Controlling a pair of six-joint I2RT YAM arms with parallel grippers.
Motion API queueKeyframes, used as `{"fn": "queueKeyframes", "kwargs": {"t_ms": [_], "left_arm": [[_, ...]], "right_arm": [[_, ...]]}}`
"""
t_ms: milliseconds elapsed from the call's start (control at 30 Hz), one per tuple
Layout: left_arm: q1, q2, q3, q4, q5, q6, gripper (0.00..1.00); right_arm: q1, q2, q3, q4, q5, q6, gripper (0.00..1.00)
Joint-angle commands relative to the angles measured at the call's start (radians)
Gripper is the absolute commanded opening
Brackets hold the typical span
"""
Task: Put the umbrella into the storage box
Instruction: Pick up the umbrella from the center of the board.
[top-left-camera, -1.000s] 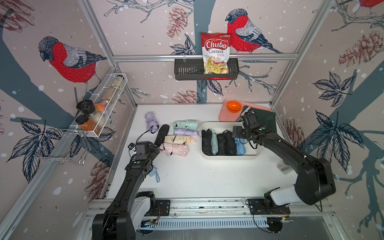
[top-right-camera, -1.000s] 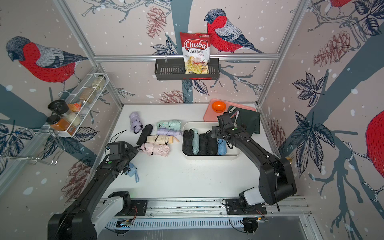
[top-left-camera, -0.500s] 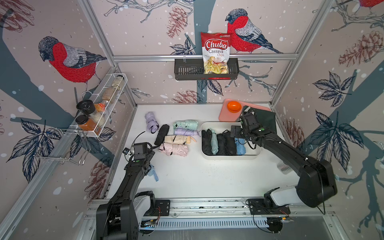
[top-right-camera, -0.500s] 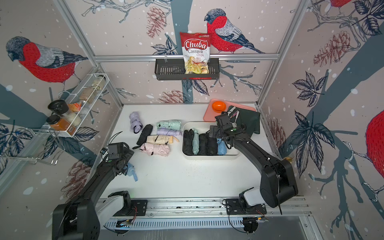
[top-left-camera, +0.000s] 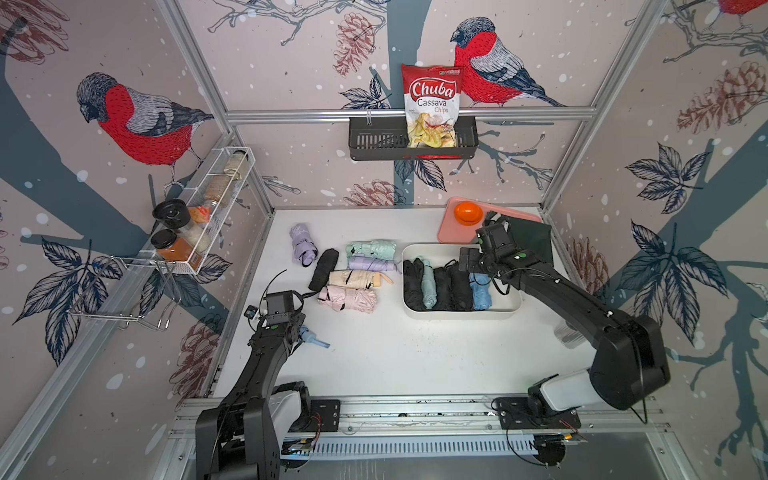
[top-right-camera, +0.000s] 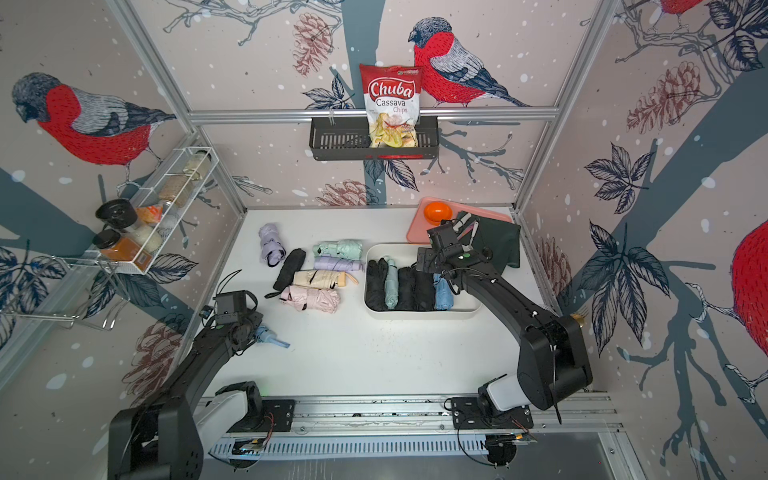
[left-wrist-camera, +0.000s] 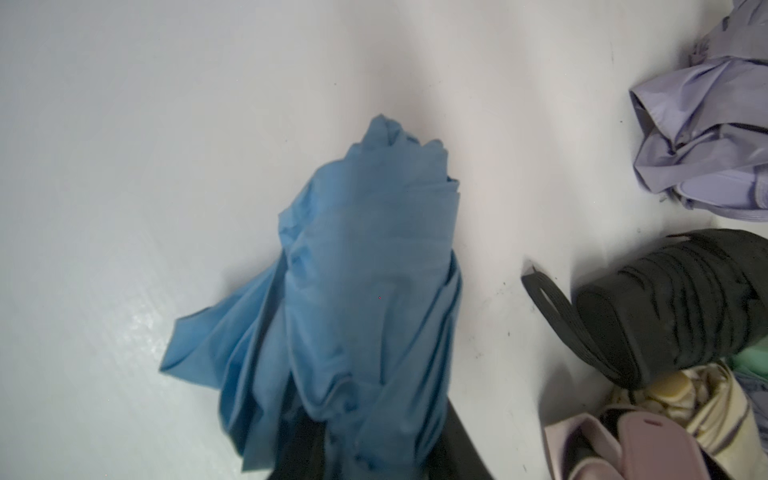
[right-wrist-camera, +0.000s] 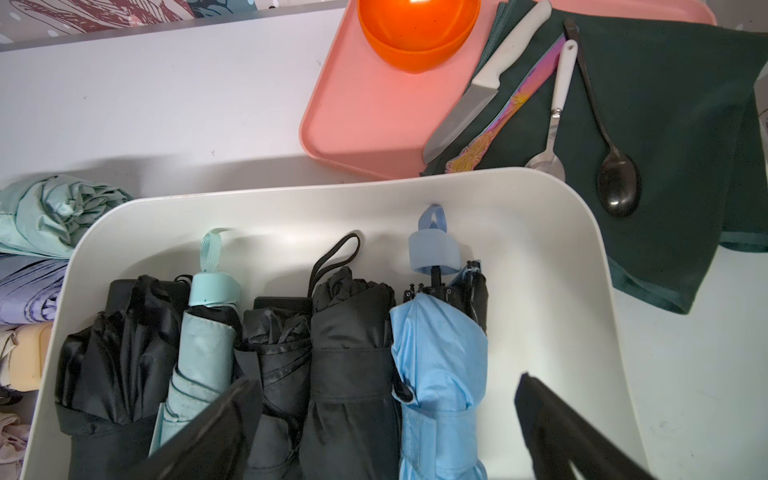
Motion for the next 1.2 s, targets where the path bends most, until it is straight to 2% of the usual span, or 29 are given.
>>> {"fn": "queueKeyframes", "kwargs": {"t_ms": [0, 67, 100, 300, 667, 767, 867, 967, 1067, 1167], "left_arm": [[0.003, -0.033, 0.003, -0.062, 0.065, 0.000, 0.12], [0.003, -0.061, 0.009, -0.062, 0.082, 0.017, 0.01], [0.003, -0.076, 0.014, -0.063, 0.091, 0.026, 0.00], [0.003, -0.145, 0.065, -0.078, 0.138, 0.094, 0.00], [0.003, -0.189, 0.151, -0.083, 0.221, 0.187, 0.00], [0.001, -0.199, 0.163, -0.048, 0.278, 0.215, 0.00], [-0.003, -0.207, 0.162, 0.034, 0.392, 0.253, 0.00], [-0.037, -0.208, 0.174, 0.108, 0.459, 0.294, 0.00], [-0.123, -0.200, 0.198, 0.172, 0.457, 0.322, 0.00], [-0.202, -0.161, 0.209, 0.280, 0.509, 0.325, 0.00]], "right_arm": [[0.013, 0.000, 0.009, 0.014, 0.017, 0.009, 1.00], [0.019, -0.003, 0.010, 0.015, 0.019, 0.010, 1.00], [0.024, -0.004, 0.011, 0.015, 0.021, 0.013, 1.00], [0.036, -0.015, 0.003, 0.030, 0.010, 0.024, 1.00], [0.045, -0.034, -0.013, 0.055, 0.001, 0.040, 1.00], [0.044, -0.047, -0.020, 0.064, -0.001, 0.042, 1.00], [0.045, -0.061, -0.030, 0.076, -0.009, 0.047, 1.00], [0.043, -0.078, -0.038, 0.100, -0.045, 0.050, 1.00], [0.039, -0.098, -0.051, 0.136, -0.101, 0.055, 1.00], [0.032, -0.116, -0.068, 0.184, -0.181, 0.064, 1.00]]}}
